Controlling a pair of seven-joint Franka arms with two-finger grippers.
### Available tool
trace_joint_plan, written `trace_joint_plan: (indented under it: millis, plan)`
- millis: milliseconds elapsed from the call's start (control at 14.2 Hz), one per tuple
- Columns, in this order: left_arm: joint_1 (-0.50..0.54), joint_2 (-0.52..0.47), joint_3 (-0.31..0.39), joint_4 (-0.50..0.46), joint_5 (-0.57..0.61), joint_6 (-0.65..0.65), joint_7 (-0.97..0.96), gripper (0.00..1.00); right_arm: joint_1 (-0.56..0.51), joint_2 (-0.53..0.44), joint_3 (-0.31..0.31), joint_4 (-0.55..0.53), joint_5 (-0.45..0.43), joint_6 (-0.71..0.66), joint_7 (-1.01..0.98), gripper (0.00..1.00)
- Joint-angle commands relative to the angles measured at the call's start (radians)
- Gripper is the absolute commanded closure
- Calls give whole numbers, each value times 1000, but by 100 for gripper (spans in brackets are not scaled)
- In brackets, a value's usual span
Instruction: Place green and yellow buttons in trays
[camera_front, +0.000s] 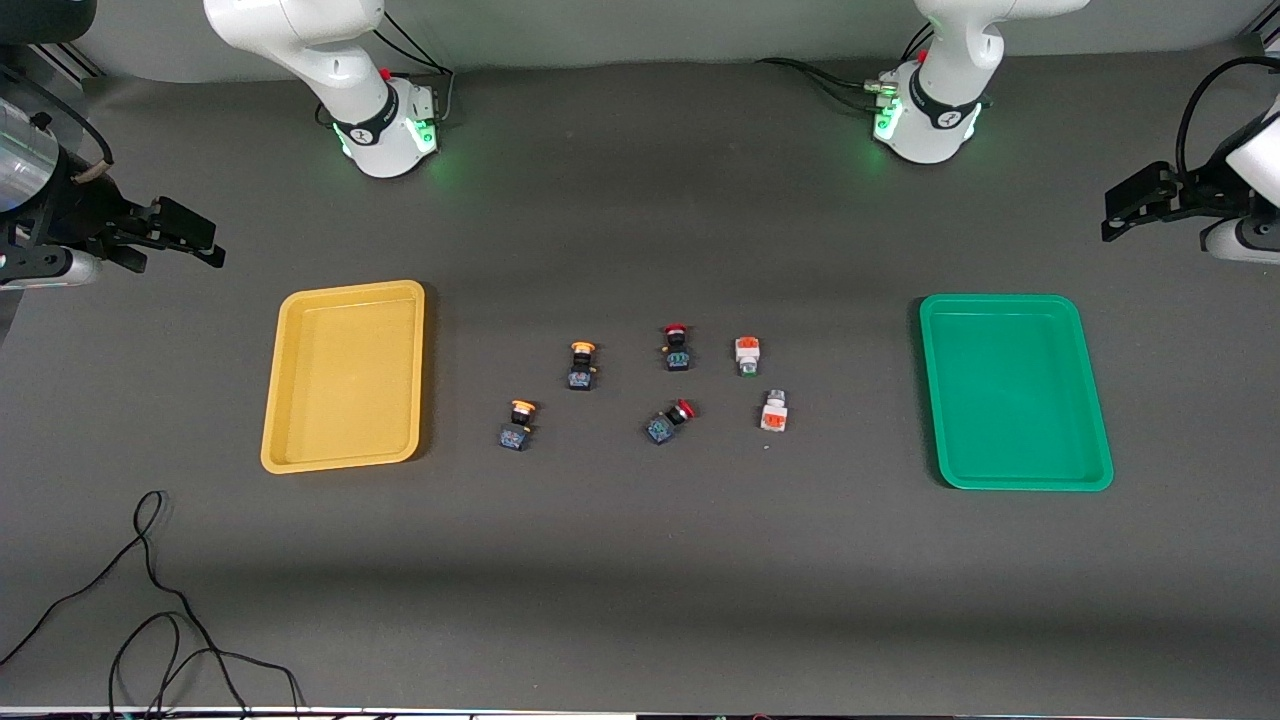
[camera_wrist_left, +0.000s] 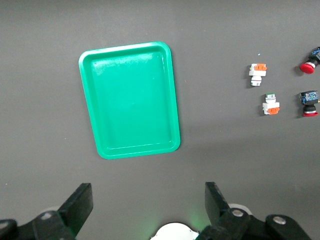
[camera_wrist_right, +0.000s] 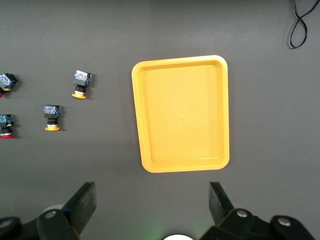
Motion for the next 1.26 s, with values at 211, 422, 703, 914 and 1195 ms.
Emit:
trace_joint_plan:
  millis: [211, 422, 703, 914, 1195]
  plan:
    - [-11, -7, 0, -22, 8, 4, 17, 0, -4, 0, 7, -5, -13, 5, 19, 0]
    - [-11, -7, 0, -53, 4, 25, 17, 0, -2, 21, 10, 2, -11, 0, 10, 0]
    - [-69, -7, -3, -144, -2, 87, 2, 0, -4, 51, 12, 12, -10, -12, 22, 0]
    - [-174, -7, -9, -238, -4, 156, -96, 0, 0, 67, 16, 19, 38, -15, 24, 0]
    - [-367, 33, -9, -272, -10, 251, -326, 0, 163, 150, 21, 67, 81, -23, 328, 0]
